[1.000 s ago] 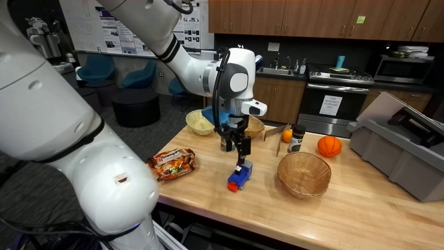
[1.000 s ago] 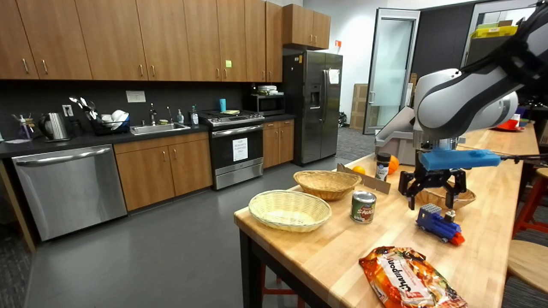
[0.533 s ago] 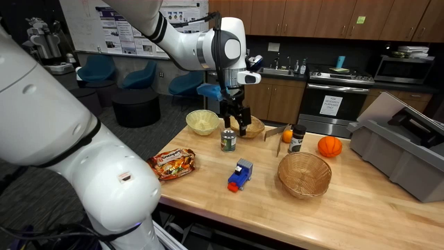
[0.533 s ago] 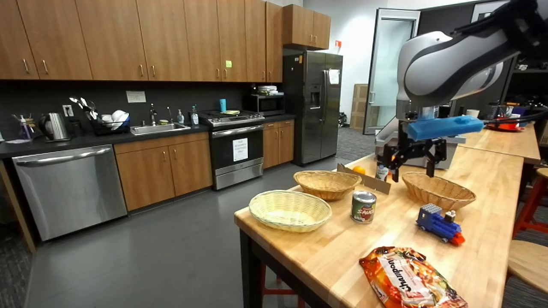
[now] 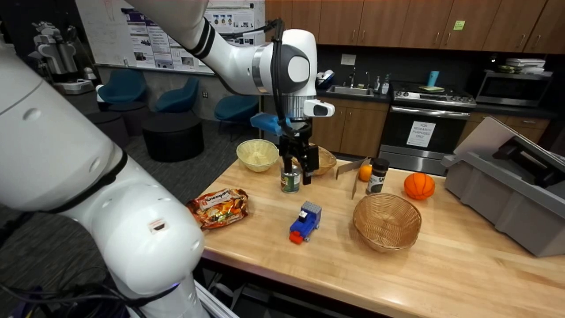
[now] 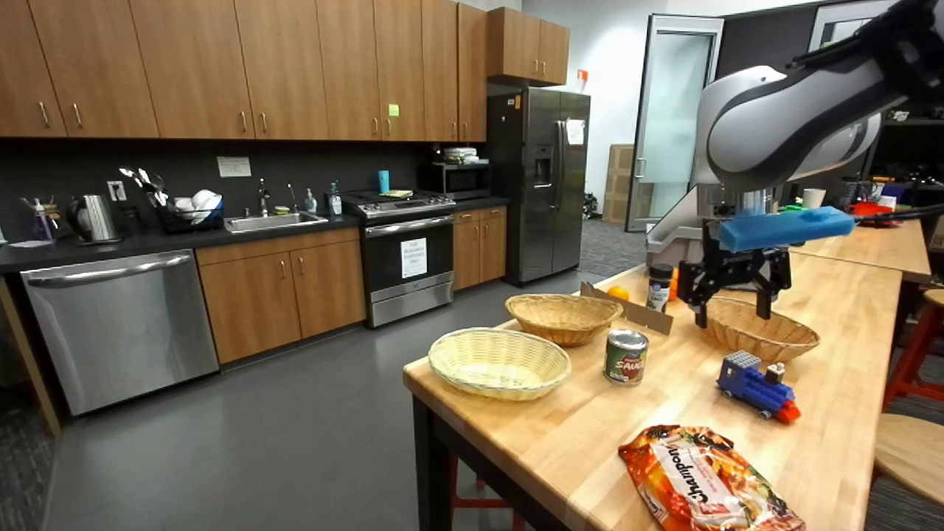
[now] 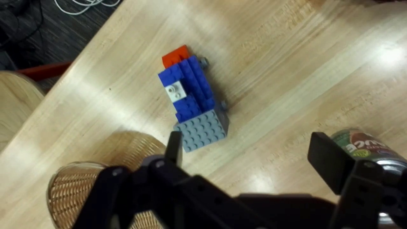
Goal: Move the toy train forwards then put it in the basket on the right.
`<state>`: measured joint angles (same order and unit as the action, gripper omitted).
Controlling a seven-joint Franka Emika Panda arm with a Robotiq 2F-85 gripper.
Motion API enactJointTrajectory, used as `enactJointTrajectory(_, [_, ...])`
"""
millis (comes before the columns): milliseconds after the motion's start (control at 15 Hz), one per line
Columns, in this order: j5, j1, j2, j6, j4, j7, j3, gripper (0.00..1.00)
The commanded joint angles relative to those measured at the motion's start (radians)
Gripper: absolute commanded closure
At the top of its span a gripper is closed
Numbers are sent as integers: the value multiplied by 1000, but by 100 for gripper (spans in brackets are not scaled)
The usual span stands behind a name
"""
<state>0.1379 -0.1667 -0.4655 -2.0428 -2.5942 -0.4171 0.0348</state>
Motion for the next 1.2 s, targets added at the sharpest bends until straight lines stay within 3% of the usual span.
enactJointTrajectory(0, [15,-13,-71,11,-104,-34,0,0])
enactJointTrajectory(333, [17,-13,-57,-96,-248,-71,19,0])
enactJointTrajectory(400, [13,-11,5,-106,-195,-73,26,0])
enactJointTrajectory(667, [8,-5,32,-176,-209,-56,29,0])
enactJointTrajectory(1133, [22,-3,-14,-127,-189,-20,22,0])
